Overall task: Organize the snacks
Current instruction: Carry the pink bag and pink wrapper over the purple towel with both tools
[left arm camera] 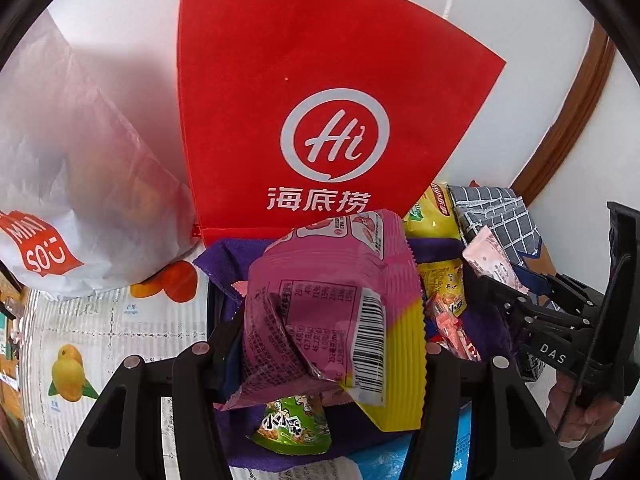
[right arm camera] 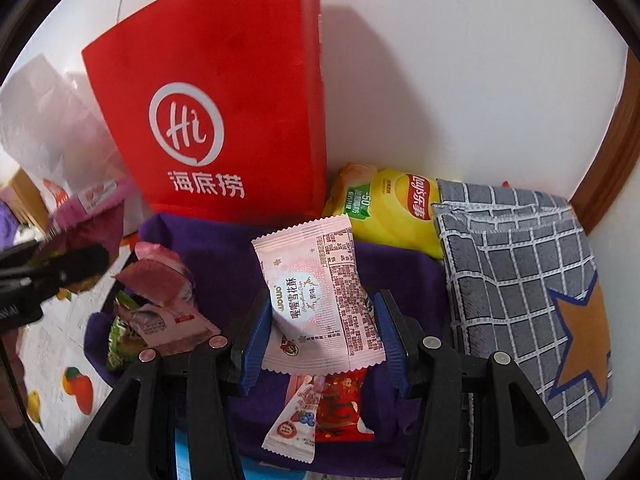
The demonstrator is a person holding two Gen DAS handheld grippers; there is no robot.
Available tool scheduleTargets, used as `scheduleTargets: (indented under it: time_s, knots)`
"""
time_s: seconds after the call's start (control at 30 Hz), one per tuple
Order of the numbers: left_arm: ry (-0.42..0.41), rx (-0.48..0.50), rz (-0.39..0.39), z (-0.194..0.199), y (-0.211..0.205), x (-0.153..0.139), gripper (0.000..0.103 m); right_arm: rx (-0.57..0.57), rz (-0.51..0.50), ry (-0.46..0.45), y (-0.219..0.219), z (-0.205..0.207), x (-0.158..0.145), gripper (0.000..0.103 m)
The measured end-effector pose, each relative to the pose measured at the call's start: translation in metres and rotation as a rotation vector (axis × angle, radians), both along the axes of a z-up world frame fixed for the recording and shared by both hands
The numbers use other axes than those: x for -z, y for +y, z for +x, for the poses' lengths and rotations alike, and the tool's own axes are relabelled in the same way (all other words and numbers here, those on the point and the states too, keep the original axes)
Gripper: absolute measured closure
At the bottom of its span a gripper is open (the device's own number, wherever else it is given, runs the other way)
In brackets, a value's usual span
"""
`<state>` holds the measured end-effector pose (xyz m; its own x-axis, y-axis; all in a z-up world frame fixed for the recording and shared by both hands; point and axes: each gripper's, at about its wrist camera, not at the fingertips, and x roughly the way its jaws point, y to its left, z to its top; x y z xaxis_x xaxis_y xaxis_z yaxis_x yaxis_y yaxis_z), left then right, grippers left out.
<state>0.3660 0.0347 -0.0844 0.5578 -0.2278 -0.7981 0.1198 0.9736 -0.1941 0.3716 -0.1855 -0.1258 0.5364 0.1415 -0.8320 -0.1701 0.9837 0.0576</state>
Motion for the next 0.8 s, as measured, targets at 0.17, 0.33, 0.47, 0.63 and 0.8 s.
scheduleTargets:
  time_s: [0.17, 0.33, 0.47, 0.63, 0.8]
  knots:
    - [-0.004, -0.01, 0.003, -0.001, 0.005, 0.002, 0.048, 0.015, -0.007, -0.01, -0.006, 0.0, -0.003, 0.052]
    - [-0.006, -0.012, 0.005, -0.002, 0.007, 0.001, 0.048, 0.03, -0.005, -0.023, -0.015, 0.001, -0.008, 0.052]
    - [-0.007, -0.015, 0.008, -0.003, 0.007, 0.001, 0.048, 0.039, 0.0, -0.028, -0.019, 0.001, -0.01, 0.052]
    - [-0.007, -0.011, 0.012, -0.003, 0.005, 0.001, 0.048, 0.043, -0.001, -0.032, -0.02, 0.0, -0.012, 0.052]
    - [-0.004, -0.025, 0.005, -0.001, 0.01, 0.002, 0.048, 0.048, -0.004, -0.019, -0.022, 0.001, -0.009, 0.052]
